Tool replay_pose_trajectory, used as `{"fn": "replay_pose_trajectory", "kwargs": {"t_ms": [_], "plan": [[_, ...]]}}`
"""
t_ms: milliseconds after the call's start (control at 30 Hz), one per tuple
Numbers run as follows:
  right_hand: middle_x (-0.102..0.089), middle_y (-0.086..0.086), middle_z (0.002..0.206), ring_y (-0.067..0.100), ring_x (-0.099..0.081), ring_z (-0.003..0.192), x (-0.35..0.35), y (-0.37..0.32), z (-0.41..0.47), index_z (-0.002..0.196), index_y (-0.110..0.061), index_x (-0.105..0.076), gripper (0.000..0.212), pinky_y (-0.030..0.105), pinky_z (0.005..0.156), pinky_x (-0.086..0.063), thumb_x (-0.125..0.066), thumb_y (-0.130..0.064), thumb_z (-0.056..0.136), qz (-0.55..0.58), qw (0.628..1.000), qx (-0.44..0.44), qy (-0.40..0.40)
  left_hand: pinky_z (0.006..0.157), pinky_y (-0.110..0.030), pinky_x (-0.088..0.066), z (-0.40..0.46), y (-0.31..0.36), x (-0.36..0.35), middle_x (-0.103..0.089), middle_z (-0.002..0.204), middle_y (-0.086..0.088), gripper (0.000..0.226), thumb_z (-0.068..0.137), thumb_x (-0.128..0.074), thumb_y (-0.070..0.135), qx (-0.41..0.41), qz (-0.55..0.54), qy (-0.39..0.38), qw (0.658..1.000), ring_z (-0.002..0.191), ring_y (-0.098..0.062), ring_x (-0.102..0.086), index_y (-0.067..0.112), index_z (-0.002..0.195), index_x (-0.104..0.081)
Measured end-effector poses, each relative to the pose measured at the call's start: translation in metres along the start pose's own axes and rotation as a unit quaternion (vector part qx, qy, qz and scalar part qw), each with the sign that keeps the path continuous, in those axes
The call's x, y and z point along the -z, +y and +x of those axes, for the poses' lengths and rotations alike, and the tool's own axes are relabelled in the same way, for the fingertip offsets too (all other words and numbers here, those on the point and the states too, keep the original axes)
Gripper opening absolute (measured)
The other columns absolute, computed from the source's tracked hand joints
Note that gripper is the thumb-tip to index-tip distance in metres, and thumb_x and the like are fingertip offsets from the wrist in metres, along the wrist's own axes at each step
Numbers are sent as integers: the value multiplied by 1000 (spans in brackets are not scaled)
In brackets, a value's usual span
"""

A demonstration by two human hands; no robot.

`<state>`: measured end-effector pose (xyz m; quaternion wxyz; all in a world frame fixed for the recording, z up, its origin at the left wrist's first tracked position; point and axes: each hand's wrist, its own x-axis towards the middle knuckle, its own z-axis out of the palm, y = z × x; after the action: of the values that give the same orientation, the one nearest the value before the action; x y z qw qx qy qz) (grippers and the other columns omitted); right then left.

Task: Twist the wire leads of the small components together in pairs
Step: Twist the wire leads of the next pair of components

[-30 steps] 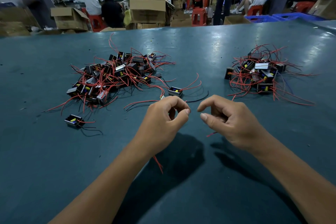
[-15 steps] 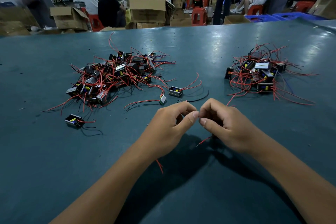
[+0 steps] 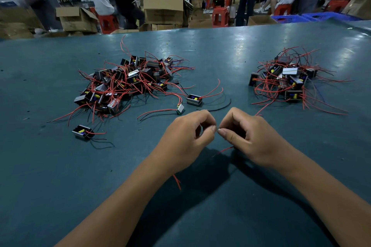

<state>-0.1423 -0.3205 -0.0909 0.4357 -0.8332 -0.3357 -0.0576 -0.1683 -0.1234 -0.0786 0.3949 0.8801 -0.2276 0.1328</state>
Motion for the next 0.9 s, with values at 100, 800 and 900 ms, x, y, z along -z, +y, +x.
{"fn": "replay_pose_trajectory", "kwargs": {"t_ms": [100,800,900], "plan": [[-53,-17,63,3,-44,55,1,-1,0,85,-29,-53,19,11,55,-34,-65,-17,94,-8,1000,4,-6,67,-40,-46,-1,3,-1,-54,69,17,10,87,-53,27,2,18,5,1000,68,-15,-51,22,82,-61],[-54,-16,63,2,-48,58,-11,-15,3,83,-18,-53,16,9,56,-33,-64,-13,93,-36,994,-5,102,63,-11,-36,5,-6,33,-60,71,11,11,91,-68,10,12,33,65,997,65,0,-51,17,82,-71],[-57,-11,63,6,-55,60,3,-6,3,82,-17,-55,15,19,57,-43,-65,-15,92,-54,984,-52,163,63,-22,-44,9,-28,67,-64,70,0,16,89,-62,8,61,-87,223,969,63,-3,-53,17,79,-69]]}}
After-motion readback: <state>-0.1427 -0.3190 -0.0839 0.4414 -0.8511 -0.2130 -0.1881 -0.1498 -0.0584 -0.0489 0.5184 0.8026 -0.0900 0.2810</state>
